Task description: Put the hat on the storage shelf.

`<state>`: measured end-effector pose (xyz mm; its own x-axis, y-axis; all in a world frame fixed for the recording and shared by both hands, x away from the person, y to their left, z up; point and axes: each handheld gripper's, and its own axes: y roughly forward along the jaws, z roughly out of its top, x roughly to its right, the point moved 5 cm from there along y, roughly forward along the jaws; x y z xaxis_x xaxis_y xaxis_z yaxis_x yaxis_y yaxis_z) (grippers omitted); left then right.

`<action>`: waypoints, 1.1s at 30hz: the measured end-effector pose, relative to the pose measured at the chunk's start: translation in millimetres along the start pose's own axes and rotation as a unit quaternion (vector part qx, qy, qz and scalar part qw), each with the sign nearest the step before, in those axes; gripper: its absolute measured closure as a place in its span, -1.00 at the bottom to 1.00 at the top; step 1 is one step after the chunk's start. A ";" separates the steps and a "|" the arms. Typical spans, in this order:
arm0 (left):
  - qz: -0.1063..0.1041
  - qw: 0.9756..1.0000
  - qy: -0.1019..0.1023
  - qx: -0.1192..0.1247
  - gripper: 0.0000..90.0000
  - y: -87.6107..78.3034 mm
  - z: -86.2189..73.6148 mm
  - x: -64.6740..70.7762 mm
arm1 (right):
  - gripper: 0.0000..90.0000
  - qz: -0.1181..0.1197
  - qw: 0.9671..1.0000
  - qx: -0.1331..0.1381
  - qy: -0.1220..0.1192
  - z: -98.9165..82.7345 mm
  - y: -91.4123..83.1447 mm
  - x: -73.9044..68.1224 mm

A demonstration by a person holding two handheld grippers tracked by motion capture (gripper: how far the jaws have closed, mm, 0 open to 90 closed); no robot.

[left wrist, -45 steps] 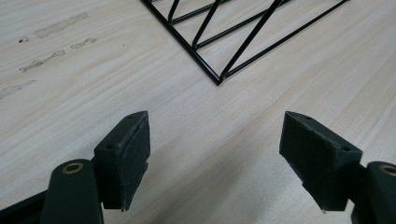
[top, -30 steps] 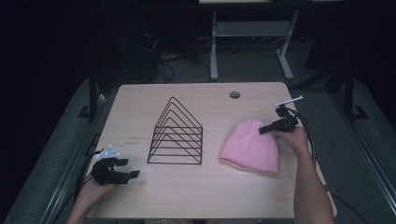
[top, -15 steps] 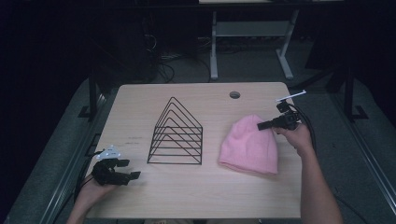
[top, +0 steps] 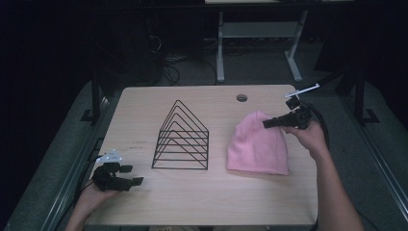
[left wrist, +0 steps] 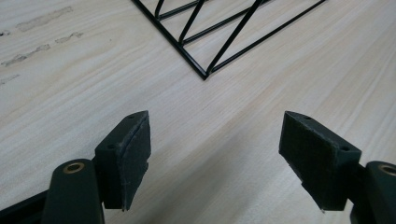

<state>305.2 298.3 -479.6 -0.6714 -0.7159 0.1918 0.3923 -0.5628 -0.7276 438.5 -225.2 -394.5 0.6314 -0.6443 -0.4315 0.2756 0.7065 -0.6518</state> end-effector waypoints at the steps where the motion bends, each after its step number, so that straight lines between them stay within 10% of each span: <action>1: -0.003 1.000 0.000 0.003 -0.44 -1.9 1.9 0.7 | 0.76 0.005 1.000 0.006 -0.007 2.8 -3.4 -4.8; 33: -0.049 0.998 0.042 0.007 -0.45 -25.1 48.4 11.4 | 0.77 -0.014 0.989 0.036 -0.140 60.4 -70.1 -100.7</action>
<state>318.1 284.3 -427.3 -0.7576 -0.6196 0.2054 0.3303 -0.6353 -0.6980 399.4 -192.2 -267.7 0.7954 -0.5657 -0.2175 0.3415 0.7149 -0.6102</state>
